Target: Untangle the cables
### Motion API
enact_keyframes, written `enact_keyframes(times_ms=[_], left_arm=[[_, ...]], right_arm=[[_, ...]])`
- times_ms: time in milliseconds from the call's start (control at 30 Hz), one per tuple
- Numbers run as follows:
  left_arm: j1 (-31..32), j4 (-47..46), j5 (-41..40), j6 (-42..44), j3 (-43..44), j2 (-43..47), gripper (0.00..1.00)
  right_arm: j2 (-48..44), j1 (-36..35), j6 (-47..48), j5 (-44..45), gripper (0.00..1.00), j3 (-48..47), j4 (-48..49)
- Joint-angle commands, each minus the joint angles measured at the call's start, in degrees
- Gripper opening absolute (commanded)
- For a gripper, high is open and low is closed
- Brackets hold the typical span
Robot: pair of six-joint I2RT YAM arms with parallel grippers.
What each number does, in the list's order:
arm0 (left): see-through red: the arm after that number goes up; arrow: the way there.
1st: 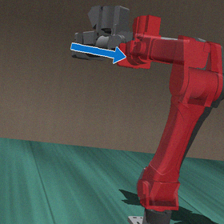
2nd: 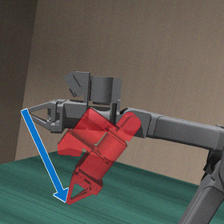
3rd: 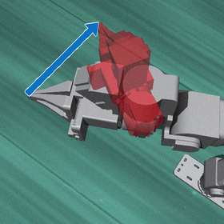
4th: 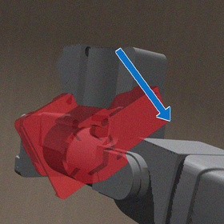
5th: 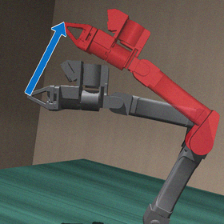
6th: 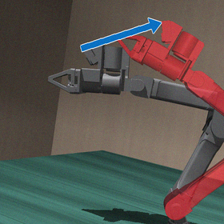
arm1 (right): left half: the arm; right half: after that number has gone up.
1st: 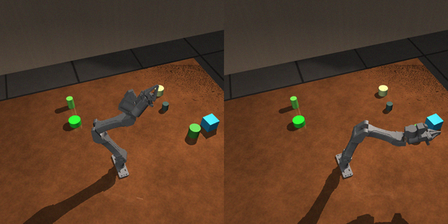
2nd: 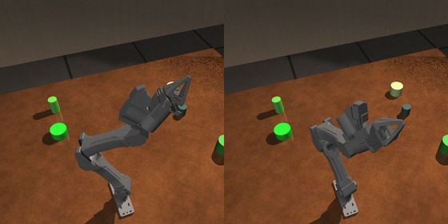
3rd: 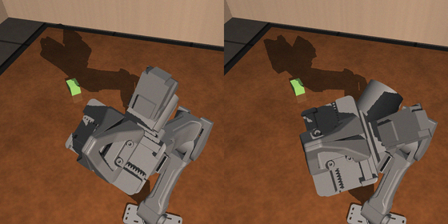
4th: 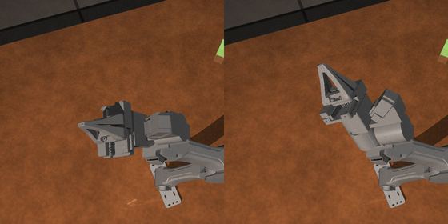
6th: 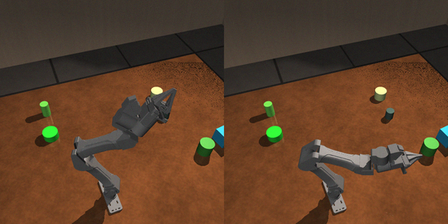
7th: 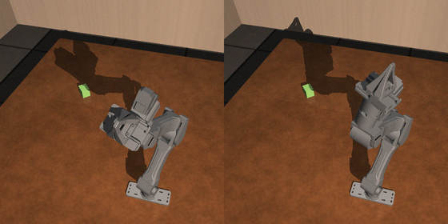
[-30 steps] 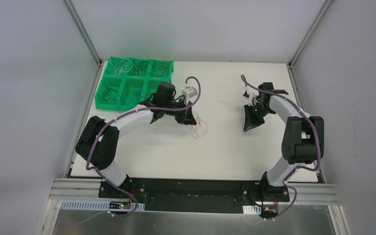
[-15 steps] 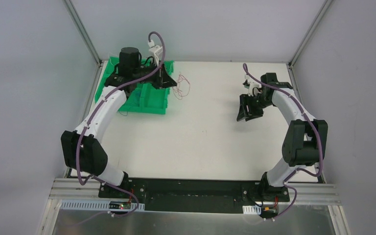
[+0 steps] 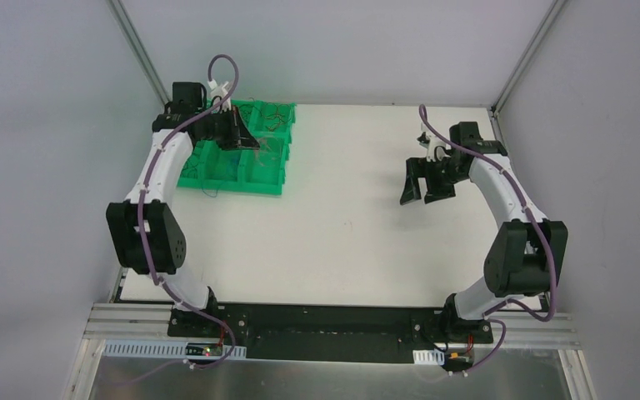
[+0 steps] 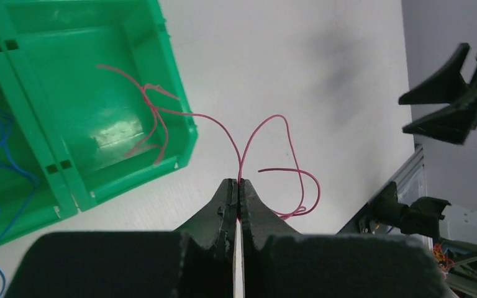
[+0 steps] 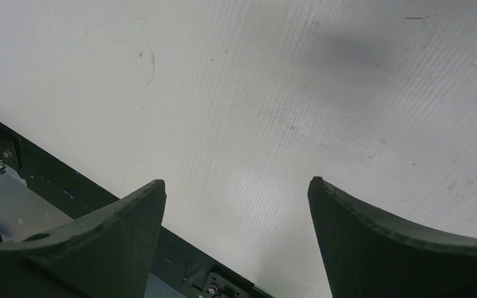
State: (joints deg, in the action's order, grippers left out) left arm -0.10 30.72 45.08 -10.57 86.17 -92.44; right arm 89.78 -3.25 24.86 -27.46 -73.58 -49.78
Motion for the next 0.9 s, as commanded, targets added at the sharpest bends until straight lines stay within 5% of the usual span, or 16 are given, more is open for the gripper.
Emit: enact_keyframes(times_ms=[0,267,600,733,867], left_arm=[[-1.3,3.4,-4.1,3.7,5.7,-8.6,0.0],[-1.4,3.6,-4.8,5.7,18.3,-22.4,0.0],[-1.7,6.3,-15.3,12.3,16.0,-14.3,0.96],[-3.4,11.1,-16.2,13.0,19.0,-10.3,0.99],[-3.9,26.7,-19.8,15.6,31.1,-11.7,0.99]], right_arm=[[-3.0,0.2,1.4,0.0,0.88,0.1,-2.5],[-4.6,0.2,2.1,1.0,0.88,0.1,-4.2],[-6.1,0.6,2.1,-0.4,0.9,-0.3,-3.6],[-7.6,0.7,0.0,-1.2,0.94,-1.4,2.1],[-8.3,0.8,-3.8,-1.9,0.96,-2.8,8.5]])
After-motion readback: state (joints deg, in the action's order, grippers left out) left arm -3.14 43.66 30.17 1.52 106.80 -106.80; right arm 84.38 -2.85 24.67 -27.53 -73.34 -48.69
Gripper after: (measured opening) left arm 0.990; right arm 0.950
